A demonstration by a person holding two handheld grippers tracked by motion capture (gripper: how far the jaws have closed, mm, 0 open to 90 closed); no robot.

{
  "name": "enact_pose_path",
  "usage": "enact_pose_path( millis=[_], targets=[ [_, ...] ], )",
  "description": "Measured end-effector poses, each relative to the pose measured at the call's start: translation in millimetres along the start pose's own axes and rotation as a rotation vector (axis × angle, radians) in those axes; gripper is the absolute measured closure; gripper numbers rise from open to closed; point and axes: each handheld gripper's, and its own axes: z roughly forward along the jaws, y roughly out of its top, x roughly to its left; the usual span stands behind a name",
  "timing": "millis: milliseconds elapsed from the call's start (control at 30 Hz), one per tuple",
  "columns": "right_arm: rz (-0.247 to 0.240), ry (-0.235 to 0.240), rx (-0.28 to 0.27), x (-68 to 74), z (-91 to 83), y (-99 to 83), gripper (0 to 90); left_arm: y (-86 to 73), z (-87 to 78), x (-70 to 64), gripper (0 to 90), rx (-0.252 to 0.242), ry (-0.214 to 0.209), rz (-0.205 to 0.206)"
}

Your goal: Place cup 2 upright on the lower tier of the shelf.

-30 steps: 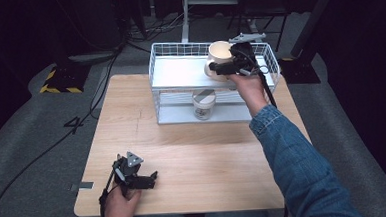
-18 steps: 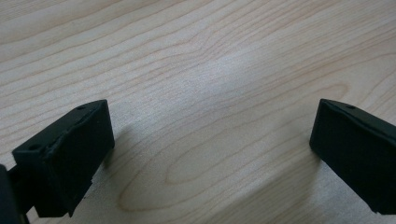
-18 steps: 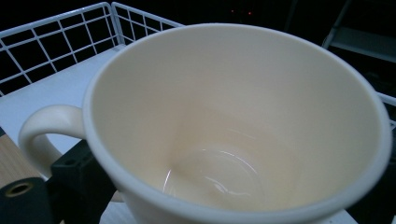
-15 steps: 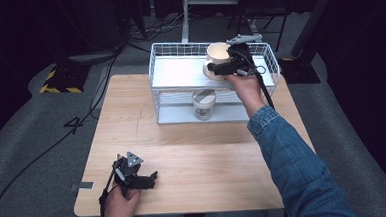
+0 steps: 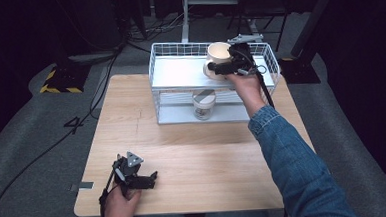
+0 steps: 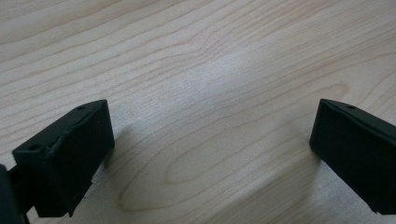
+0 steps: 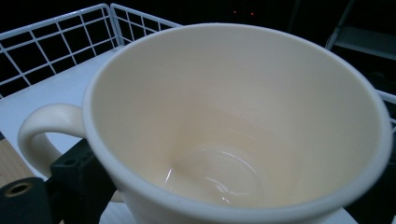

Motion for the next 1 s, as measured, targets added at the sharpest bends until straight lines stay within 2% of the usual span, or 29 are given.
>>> enact_pose_path(
  millis=[233, 367, 600, 1000],
  targets=[
    [-0.004, 0.000, -0.003, -0.8, 0.9, -0.3, 7.6, -0.1, 0.1, -0.1, 0.3, -0.001, -0.002, -0.003],
    [-0.030, -0.019, 0.007, 1.4, 1.3, -0.4, 6.8, 0.0, 0.1, 0.0, 0.3, -0.001, 0.000, 0.000],
    [-0.045, -0.025, 0.013, 2.4, -1.5, -3.6, 4.0, 0.6, 0.7, -0.3, 0.2, -0.001, -0.001, -0.003],
    [-0.037, -0.014, -0.016, 1.0, -26.8, -7.1, 2.1, 4.3, 3.9, -1.1, 0.2, 0.000, -0.007, 0.002]
  ],
)
